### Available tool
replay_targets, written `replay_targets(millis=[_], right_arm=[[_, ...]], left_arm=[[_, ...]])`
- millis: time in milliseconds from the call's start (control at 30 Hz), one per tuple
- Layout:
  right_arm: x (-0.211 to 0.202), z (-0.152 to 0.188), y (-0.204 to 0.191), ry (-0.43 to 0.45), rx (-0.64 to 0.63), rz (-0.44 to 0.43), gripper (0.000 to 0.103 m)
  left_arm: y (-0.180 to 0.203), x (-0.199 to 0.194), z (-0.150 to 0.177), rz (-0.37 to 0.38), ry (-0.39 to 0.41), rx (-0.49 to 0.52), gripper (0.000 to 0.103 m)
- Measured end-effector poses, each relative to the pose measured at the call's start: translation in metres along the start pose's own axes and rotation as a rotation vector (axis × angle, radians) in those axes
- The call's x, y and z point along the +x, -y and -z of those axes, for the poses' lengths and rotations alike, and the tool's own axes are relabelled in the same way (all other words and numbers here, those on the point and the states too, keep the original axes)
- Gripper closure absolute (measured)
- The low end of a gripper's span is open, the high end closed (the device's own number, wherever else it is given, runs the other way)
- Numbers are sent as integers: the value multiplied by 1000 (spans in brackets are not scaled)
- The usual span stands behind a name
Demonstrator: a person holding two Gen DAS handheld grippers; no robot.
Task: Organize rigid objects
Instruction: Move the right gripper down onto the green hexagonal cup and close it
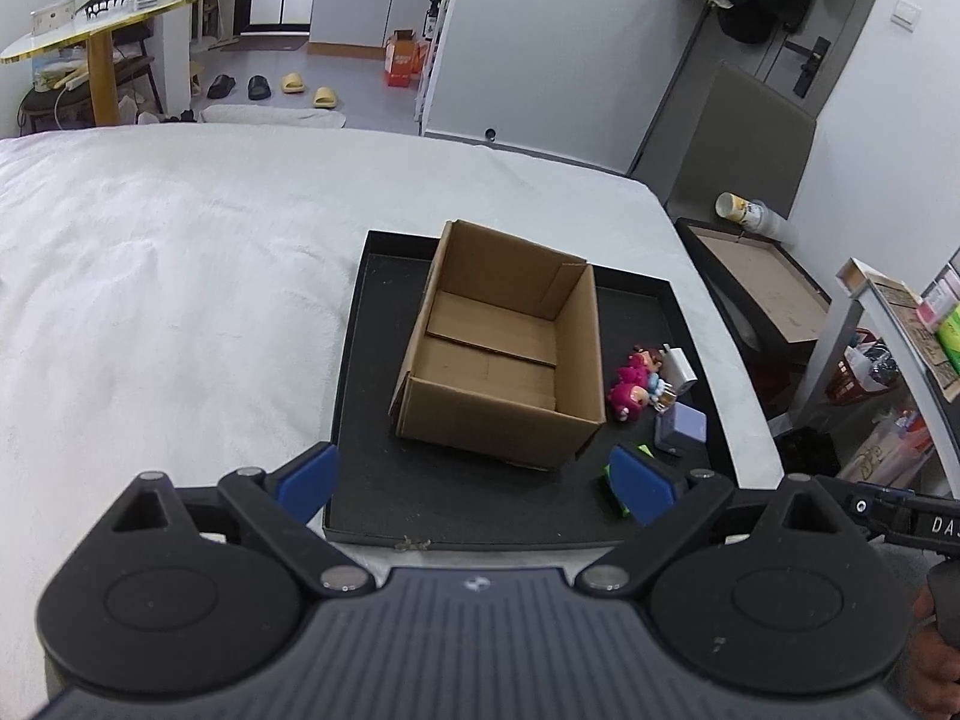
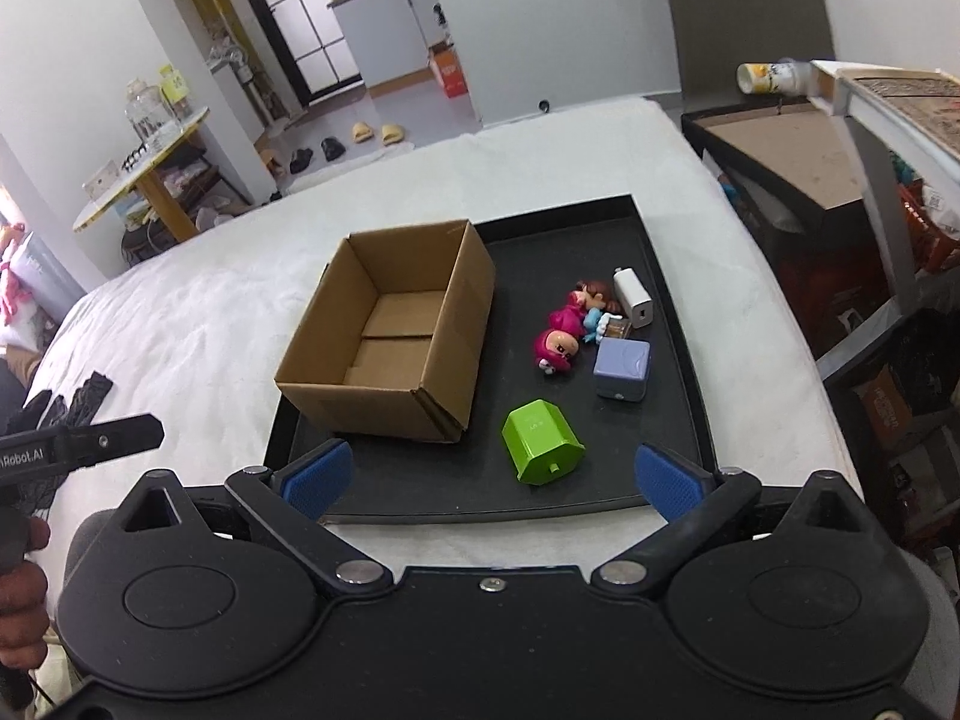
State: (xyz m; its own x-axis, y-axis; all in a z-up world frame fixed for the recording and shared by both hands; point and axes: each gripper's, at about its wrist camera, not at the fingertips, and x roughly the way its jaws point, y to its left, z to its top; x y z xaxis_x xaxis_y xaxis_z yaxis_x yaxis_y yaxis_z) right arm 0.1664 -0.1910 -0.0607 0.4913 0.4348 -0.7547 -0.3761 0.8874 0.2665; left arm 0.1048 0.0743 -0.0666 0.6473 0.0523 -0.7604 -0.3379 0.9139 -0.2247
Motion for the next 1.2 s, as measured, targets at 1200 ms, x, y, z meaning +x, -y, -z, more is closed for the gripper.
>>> replay_targets(millis=[1200], right_arm=[[160, -55, 39, -388, 29, -46, 23]], left_arm=[[-21, 131, -67, -54, -161, -110, 50]])
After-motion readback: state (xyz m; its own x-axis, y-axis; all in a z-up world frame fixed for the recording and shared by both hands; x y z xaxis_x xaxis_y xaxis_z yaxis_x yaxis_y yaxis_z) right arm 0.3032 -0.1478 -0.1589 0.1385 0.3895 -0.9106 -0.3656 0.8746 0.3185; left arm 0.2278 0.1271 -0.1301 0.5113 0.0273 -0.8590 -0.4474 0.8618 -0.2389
